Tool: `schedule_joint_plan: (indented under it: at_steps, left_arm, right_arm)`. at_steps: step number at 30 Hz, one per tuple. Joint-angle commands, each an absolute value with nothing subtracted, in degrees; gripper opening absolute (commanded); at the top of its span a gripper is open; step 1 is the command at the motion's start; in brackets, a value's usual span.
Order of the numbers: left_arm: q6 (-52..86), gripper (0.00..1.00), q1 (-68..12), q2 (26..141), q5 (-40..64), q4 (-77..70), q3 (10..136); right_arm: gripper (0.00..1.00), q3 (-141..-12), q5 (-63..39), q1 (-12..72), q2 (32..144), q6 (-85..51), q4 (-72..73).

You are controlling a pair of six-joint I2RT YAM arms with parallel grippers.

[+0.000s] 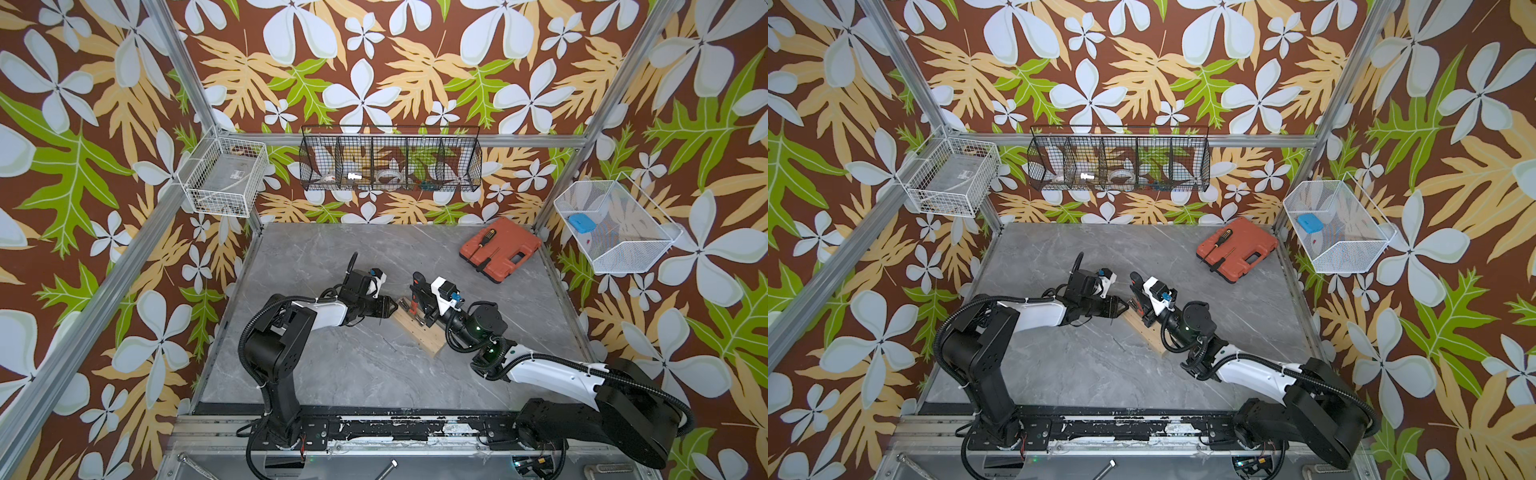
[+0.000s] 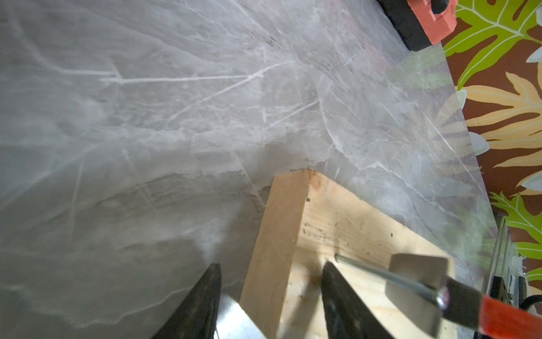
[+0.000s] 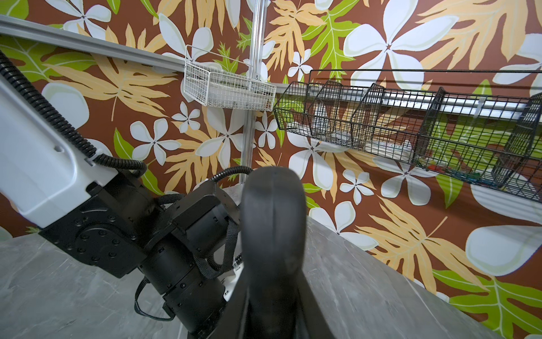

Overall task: Use a claw hammer to pull out a nail
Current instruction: Remove the nail from the mounting plate.

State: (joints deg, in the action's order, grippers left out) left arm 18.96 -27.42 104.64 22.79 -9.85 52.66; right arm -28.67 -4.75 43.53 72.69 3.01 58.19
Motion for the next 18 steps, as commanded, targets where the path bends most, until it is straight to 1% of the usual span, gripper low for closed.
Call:
schedule_joint_plan:
  at_steps: [1,18]
  left_arm:
    - [17.3,0.56,-27.5,105.8,22.1,-4.5,53.1]
    - [20.3,0.54,-27.5,110.5,16.3,-2.9,51.5]
  right_arm:
    - [0.00,-28.8,-7.5,43.8,72.2,1.4,61.2]
    - [0.00,-27.1,-6.2,44.7,71.5,1.0,62.4]
